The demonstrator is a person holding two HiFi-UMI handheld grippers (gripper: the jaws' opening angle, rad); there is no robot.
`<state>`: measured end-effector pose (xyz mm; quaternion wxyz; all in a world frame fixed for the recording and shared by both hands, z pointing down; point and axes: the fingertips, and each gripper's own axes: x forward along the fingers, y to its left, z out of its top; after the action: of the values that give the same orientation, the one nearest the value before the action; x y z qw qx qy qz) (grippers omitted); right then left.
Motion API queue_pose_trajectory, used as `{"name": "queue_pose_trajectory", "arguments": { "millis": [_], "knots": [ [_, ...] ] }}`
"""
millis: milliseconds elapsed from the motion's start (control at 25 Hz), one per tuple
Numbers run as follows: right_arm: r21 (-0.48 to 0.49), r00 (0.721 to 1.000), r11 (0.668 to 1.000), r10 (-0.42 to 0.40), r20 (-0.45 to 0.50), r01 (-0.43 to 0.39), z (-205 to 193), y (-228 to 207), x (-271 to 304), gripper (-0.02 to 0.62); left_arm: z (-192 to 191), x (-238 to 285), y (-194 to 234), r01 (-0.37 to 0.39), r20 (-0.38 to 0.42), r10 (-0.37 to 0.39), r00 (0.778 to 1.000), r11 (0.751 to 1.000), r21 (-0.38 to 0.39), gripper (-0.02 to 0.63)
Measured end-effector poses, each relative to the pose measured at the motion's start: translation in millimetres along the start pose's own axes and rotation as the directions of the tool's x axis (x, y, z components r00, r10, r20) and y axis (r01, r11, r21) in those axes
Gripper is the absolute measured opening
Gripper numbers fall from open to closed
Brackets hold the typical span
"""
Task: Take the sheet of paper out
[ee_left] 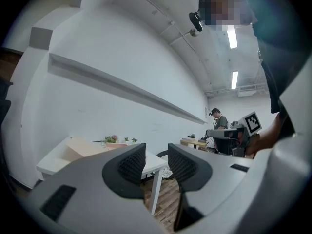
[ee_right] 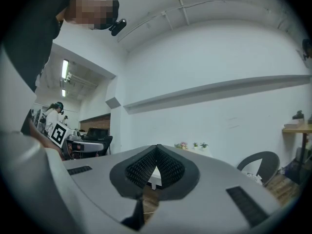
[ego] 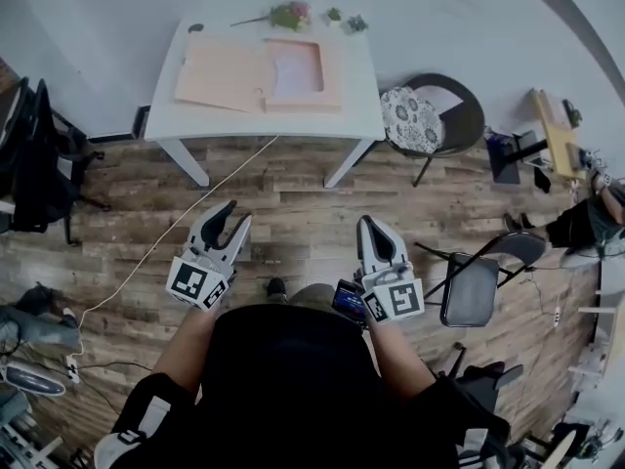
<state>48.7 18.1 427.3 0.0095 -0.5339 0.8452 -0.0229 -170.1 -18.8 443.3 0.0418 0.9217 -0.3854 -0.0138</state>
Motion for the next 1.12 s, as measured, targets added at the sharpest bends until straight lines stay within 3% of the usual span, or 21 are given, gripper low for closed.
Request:
{"name": "queue_pose_trajectory", "arguments": {
  "millis": [560, 760, 1120],
  "knots": [
    [0.048, 1.0, 0.999, 0.005, 0.002, -0.005, -9, -65, 81, 0.009, -18, 83, 53, -0.022, -0.038, 0.02, 0.999, 0.998, -0.052, 0.124],
    [0.065, 0.999, 0.997, 0.041, 0.006, -0.042, -9, -101, 136, 0.01, -15, 130, 82, -0.045, -0.056, 0.042, 0.998, 0.998, -0.05, 0.124],
    [0.092, 0.988, 0.984, 0.152, -0.005, -0.151, -3, -174, 239, 0.01, -3, 221, 141, -0.154, -0.082, 0.15, 0.985, 0.987, -0.049, 0.125]
  ]
}}
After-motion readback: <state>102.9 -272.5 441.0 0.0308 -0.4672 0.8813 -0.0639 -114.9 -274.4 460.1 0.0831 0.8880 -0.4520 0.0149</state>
